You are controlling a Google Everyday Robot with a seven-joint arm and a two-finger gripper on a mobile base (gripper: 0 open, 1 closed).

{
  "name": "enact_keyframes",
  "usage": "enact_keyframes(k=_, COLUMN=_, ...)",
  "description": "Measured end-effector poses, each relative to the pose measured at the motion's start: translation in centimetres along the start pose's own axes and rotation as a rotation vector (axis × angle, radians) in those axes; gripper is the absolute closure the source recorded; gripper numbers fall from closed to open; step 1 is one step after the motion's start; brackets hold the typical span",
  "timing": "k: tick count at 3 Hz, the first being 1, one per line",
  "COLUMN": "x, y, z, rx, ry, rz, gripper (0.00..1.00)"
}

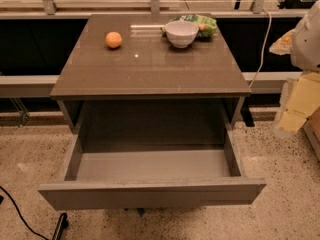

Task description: Close top drawer

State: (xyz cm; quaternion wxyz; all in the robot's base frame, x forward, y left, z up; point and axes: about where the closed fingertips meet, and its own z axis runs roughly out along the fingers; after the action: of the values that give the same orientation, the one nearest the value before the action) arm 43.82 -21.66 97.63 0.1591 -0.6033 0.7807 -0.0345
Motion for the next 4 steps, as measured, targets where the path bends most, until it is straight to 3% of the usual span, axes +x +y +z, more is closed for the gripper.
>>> enact_keyframes(k=2, x=-0.3, y=0.7, z=1.3, rx=0.008, ry=-0.015, rz=-0.024, gripper=0.00)
enact_keyframes(k=3, x=-1.4, y=3.6, z=4.7, rx=-0.015, ry=-0.054, rz=-0.110, gripper=0.00)
enact_keyframes(k=4, x=-1.4, y=3.6, z=4.6, rx=-0.015, ry=-0.054, rz=-0.110, gripper=0.00)
